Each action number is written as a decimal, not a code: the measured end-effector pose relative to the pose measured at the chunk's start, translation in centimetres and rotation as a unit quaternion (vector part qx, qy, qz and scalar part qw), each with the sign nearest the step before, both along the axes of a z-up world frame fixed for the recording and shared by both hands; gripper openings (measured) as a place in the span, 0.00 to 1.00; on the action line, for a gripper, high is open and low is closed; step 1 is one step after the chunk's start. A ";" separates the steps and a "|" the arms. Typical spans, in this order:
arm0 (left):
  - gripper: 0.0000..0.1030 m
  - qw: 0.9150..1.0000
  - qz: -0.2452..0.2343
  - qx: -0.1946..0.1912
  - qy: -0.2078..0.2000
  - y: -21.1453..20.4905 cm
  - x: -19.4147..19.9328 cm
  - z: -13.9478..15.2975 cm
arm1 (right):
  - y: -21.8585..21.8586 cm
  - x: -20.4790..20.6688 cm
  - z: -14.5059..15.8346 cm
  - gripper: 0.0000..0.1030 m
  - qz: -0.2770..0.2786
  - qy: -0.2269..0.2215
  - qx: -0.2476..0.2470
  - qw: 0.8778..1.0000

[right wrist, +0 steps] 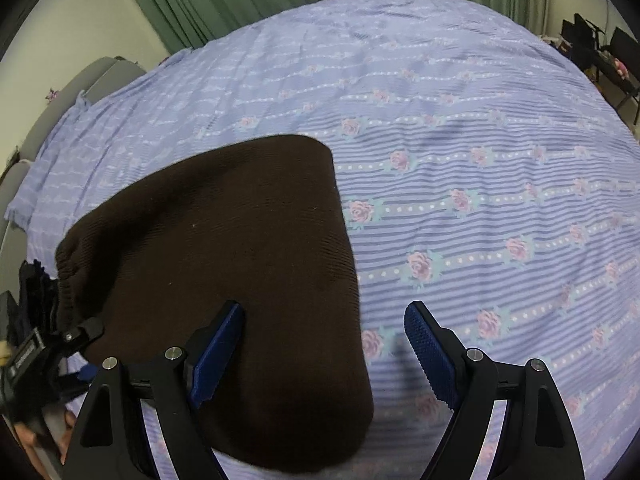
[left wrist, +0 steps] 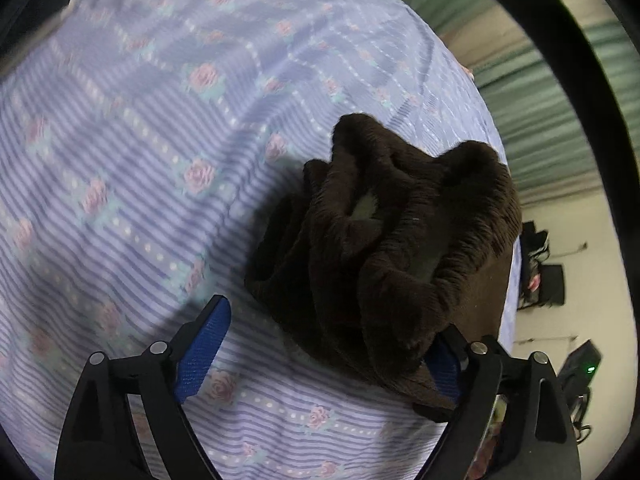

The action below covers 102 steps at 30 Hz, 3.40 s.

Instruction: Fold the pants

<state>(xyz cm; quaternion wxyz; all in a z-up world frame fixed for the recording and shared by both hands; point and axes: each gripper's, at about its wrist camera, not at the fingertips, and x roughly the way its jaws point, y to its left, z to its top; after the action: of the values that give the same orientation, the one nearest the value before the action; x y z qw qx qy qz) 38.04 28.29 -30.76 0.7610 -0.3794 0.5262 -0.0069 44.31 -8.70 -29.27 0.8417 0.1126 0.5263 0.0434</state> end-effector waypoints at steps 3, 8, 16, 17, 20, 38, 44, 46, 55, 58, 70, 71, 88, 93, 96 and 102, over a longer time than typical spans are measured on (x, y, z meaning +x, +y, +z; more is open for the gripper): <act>0.91 1.000 0.009 -0.019 -0.002 0.1 0.0 -1.0 | 0.5 0.6 -1.0 0.81 0.007 0.004 -0.006 1.000; 0.91 0.999 0.015 -0.031 -0.014 -0.2 0.0 -2.1 | 0.1 1.3 -2.3 0.81 0.005 0.010 0.007 1.000; 0.91 0.998 0.024 -0.056 -0.030 -0.7 1.3 -3.7 | -0.9 2.1 -4.6 0.81 -0.010 0.021 0.053 0.998; 0.90 0.997 0.027 -0.062 -0.031 -0.7 1.5 -3.9 | -0.9 2.2 -4.7 0.81 -0.012 0.022 0.056 0.998; 0.78 0.997 0.033 -0.066 -0.033 -0.7 1.8 -4.0 | -0.8 2.5 -5.1 0.78 -0.015 0.026 0.072 0.997; 0.49 0.990 -0.063 0.056 -0.117 -3.9 -5.2 10.2 | -0.6 -6.2 6.5 0.36 0.038 -0.067 0.066 0.995; 0.50 0.982 -0.068 0.084 -0.152 -5.1 -10.6 17.2 | -1.9 -12.1 12.8 0.36 0.040 -0.100 0.065 0.992; 0.50 0.979 -0.069 0.095 -0.165 -5.6 -12.5 19.6 | -2.2 -14.2 15.1 0.36 0.044 -0.113 0.065 0.991; 0.50 0.966 -0.042 0.119 -0.225 -5.7 -22.6 28.7 | -1.7 -22.9 24.3 0.35 0.089 -0.186 0.045 0.977; 0.50 0.963 -0.035 0.123 -0.238 -5.7 -24.5 30.1 | -1.1 -24.7 26.4 0.35 0.097 -0.203 0.047 0.973; 0.50 0.951 -0.008 0.120 -0.284 1.7 -28.8 33.2 | 6.7 -28.3 31.6 0.36 0.119 -0.247 0.035 0.961; 0.50 0.950 -0.012 0.122 -0.287 2.7 -29.0 33.3 | 7.6 -28.3 31.7 0.35 0.116 -0.249 0.035 0.961; 0.50 0.960 -0.039 0.136 -0.243 19.8 -32.0 33.3 | 25.7 -30.4 29.5 0.36 0.091 -0.219 0.062 0.970; 0.50 0.967 -0.005 0.132 -0.218 22.5 -33.5 32.1 | 28.2 -29.9 28.8 0.35 0.130 -0.214 0.063 0.966; 0.50 0.968 0.013 0.140 -0.210 23.9 -34.3 32.0 | 29.6 -29.1 28.0 0.35 0.150 -0.199 0.075 0.965; 0.50 0.970 0.040 0.125 -0.203 28.0 -34.7 31.4 | 33.1 -28.6 28.0 0.36 0.178 -0.194 0.071 0.962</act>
<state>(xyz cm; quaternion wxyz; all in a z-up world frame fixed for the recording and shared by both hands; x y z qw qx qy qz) 3.34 56.30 0.69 0.8928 -0.2929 0.3419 0.0126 15.72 24.39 -1.32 0.8962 0.0659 0.3600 0.2508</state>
